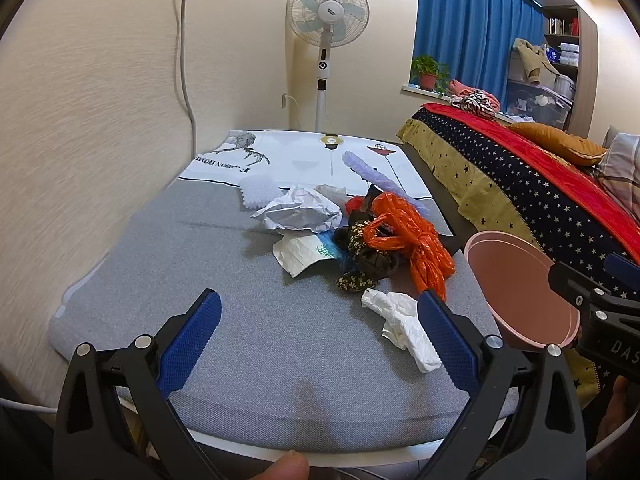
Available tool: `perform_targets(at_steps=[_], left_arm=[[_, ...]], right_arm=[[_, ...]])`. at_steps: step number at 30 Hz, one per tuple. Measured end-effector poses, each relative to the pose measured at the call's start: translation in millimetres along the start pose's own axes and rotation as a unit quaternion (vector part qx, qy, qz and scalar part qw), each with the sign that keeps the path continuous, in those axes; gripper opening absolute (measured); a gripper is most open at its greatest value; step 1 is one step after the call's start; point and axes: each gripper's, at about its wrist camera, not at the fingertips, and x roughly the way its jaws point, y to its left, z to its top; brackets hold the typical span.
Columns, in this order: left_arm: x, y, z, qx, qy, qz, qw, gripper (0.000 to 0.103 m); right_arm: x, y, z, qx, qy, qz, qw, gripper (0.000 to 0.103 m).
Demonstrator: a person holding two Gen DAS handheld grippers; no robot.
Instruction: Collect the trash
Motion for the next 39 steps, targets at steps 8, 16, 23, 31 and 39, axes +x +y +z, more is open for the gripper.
perform_targets(at_steps=[8,16,23,31,39], left_arm=[[-0.4,0.4,-0.9,0.0,-0.001,-0.001,1.0,0.095],[-0.4,0.8,-1.0,-0.001,0.0,-0.001,1.0,0.095],[-1.3,0.9,-0.5,-0.001,-0.001,-0.001,1.0,0.095],[-1.7,0.4,0.2,0.0,-0.001,-0.001,1.0,0.095],[-1.9,0.4,0.4,-0.001,-0.001,-0.001,1.0,0.095]], right_arm=[[-0.4,-2.0,0.5,0.0,-0.002,0.0,1.0,0.098],[-0.7,-2.5,0.7,0.001,-0.003,0.001,1.0,0.098],[-1.0,-2.7,0.4,0.001,-0.004,0.002,1.0,0.098],[0.0,-1.6,0.4,0.0,-0.003,0.004,1.0,0.093],[-0.2,0.0,0.2,-0.001,-0.004,0.009,1.0,0.093]])
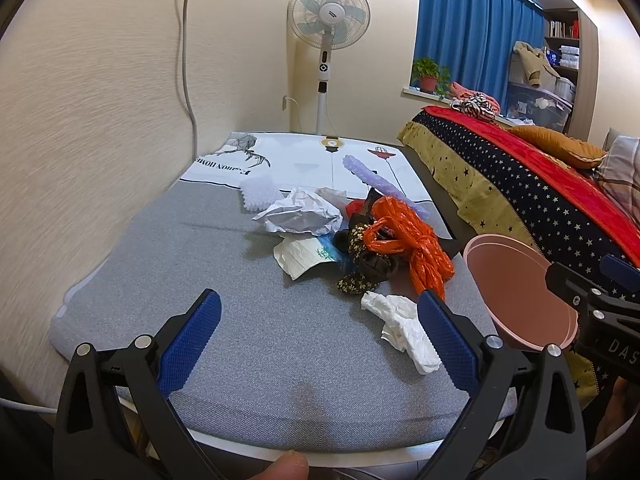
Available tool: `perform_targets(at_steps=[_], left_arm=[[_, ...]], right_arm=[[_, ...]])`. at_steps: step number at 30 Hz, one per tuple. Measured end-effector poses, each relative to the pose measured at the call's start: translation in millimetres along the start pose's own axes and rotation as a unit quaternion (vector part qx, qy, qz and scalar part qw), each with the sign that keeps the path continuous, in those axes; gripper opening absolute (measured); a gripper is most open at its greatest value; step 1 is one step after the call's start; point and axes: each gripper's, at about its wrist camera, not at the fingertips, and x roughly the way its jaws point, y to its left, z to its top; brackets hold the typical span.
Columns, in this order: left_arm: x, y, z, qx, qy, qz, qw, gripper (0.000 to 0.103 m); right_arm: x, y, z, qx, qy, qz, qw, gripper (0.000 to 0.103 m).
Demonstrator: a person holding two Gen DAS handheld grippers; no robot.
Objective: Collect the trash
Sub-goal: 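Grasp the orange plastic bag with the right gripper while the left gripper grasps crumpled white paper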
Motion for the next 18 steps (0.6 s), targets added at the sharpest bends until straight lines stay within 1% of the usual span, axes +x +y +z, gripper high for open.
perform_targets(at_steps=[3,5,6,8,10,11,13,14,15,17,18], left_arm=[[-1,0,2,0.0,0.0,0.0,1.0,0.095],[-1,0,3,0.0,-0.001,0.0,1.0,0.095],[-1,0,4,-0.001,-0.001,-0.001,1.0,0.095],[-1,2,8,-0.005,-0.001,-0.001,1.0,0.095],[0,4,10,-0.006,-0.002,-0.001,1.0,0.094],[0,5,12,-0.007,-0.002,-0.003,1.0,0.089],[1,7,15,-0.009,-0.003,-0.009,0.9999,0.084],[1,9,19,-0.011,-0.004,-0.015,0.9998,0.078],[2,10,22,-0.012,-0.005,-0.018,0.9998,0.076],[4,12,29,-0.011,-0.004,-0.024,0.9997,0.063],[5,13,31,-0.011,-0.003,-0.025,0.9996,0.06]], right_arm=[[-1,1,0,-0.003,-0.003,0.002,1.0,0.092],[-1,2,0,-0.004,-0.004,0.004,1.0,0.089],[-1,2,0,-0.003,-0.003,0.006,1.0,0.085],[0,1,1,0.0,-0.001,0.012,1.0,0.081],[3,1,2,0.005,0.004,0.025,1.0,0.068],[4,0,2,0.007,0.006,0.031,0.999,0.066],[5,1,5,0.011,0.005,0.044,0.999,0.054],[6,1,7,0.013,0.003,0.05,0.999,0.053],[7,0,9,0.016,0.001,0.056,0.998,0.052],[11,0,12,0.024,0.001,0.065,0.998,0.051],[15,0,14,0.028,0.005,0.069,0.997,0.051]])
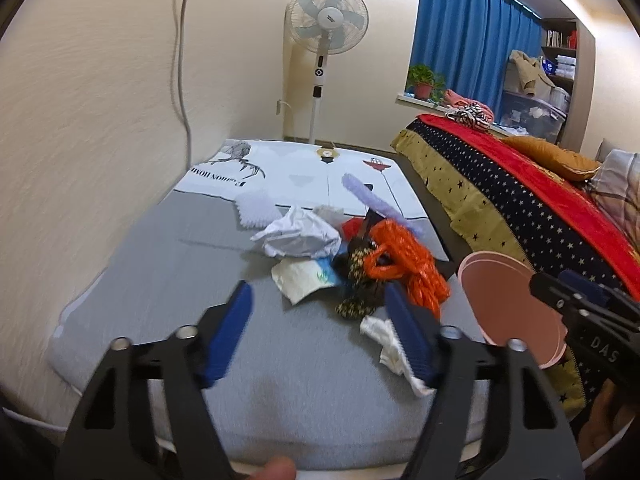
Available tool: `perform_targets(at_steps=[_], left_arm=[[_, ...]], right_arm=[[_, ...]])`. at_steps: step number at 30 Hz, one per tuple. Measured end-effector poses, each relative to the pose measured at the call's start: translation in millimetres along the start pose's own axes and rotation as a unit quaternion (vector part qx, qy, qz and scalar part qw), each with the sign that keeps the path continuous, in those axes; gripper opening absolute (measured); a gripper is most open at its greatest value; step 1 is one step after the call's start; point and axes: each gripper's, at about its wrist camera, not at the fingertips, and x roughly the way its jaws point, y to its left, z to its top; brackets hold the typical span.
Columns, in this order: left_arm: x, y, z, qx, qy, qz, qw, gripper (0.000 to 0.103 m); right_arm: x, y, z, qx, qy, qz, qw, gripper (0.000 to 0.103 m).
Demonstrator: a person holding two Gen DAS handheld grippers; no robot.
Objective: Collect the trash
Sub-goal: 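Grasp the orange plastic bag with the right gripper while the left gripper grasps crumpled white paper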
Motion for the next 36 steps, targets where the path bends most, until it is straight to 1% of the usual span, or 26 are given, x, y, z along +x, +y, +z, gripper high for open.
perform_targets(at_steps=[2,3,4,5,7,11,14,16,19,22,24,26,32,35,36], left_arm=[[5,3,10,-0.003,0.008,-0.002,1.0,0.049],[7,4,13,-0.004,0.009,-0.007,0.9999,0.046],[10,5,18,-0.004,0.011,-0.011,0.9999,0.041],[13,7,22,-0.003,0.014,-0.012,0.9998,0.037],[25,11,31,-0.004,0.023,-0.012,0.9997,0.033],[53,18,47,-0.007,0.032,-0.007,0.9994,0.032],[73,24,51,-0.009,0.038,0.003,0.9992,0.032],[89,28,48,-0.014,0.048,0.005,0.9987,0.034],[107,34,41,-0.036,0.064,0.007,0.9973,0.055],[125,40,35,-0.054,0.081,0.007,0.9952,0.056],[131,43,33,-0.066,0.085,0.004,0.9942,0.058],[138,44,32,-0.071,0.09,-0.001,0.9934,0.061],[153,43,34,-0.084,0.098,-0.017,0.9915,0.063],[157,43,33,-0.084,0.102,-0.021,0.991,0.062],[158,42,32,-0.083,0.102,-0.022,0.991,0.061]], right_arm=[[9,0,3,0.008,0.008,0.006,1.0,0.051],[14,1,4,0.01,0.012,0.009,1.0,0.051],[19,2,6,0.011,0.015,0.01,1.0,0.051],[24,3,7,0.011,0.018,0.011,1.0,0.051],[35,5,9,0.017,0.025,0.016,0.999,0.051],[58,11,13,0.025,0.035,0.024,0.999,0.051],[78,16,11,0.028,0.05,0.033,0.998,0.052],[90,20,7,0.026,0.063,0.038,0.997,0.053],[108,22,-1,0.026,0.088,0.044,0.995,0.057],[121,21,-7,0.03,0.107,0.048,0.993,0.059],[127,20,-9,0.036,0.115,0.05,0.991,0.06],[131,20,-11,0.039,0.119,0.051,0.991,0.061],[141,25,-14,0.027,0.131,0.058,0.989,0.061],[144,27,-14,0.021,0.135,0.056,0.989,0.058],[144,28,-14,0.019,0.135,0.057,0.989,0.054]])
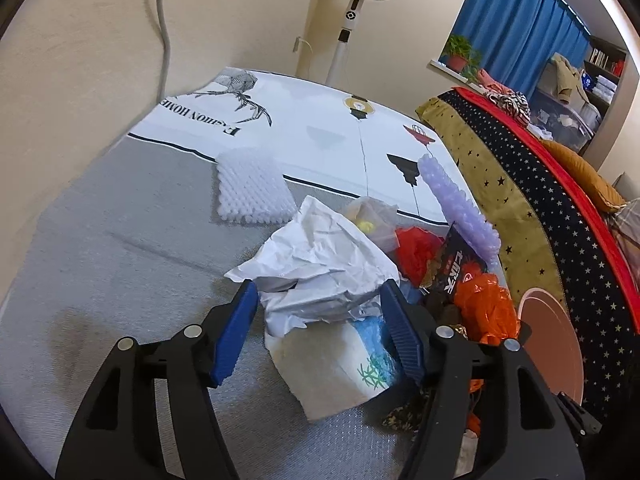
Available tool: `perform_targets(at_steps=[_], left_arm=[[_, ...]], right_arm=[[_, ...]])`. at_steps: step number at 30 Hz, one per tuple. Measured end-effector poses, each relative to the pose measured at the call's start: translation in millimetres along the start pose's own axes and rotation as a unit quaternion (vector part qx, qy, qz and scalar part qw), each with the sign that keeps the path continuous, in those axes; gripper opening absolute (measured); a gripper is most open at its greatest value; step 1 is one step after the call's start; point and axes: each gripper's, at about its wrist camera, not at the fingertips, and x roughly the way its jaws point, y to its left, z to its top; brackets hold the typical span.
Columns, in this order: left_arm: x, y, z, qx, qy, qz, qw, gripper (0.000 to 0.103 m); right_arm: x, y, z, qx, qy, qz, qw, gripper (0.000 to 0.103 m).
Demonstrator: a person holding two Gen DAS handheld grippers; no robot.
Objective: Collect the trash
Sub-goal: 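Grasp the orange plastic bag with the right gripper while the left gripper grasps crumpled white paper, then carry the orange bag and white paper over the pink bin and release both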
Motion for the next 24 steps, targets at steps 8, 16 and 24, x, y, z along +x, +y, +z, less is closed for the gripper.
perform_targets(at_steps=[8,16,24], left_arm=[[-8,-2,2,0.006,-0.012,-0.005,0.9999,0.043],[-20,-5,0,0.011,-0.023,0.004,0.9997,0.006],[-37,-7,-5,0.013,-0.037,-0.007,0.9992,0.006]], right_arm=[[-10,5,2,-0.012,-0.014,-0.003,1.0,0.025],[-33,7,6,-0.017,-0.041,0.002,0.999,0.022],[-72,6,8,-0.011,-0.085,-0.007,0.996,0.022]])
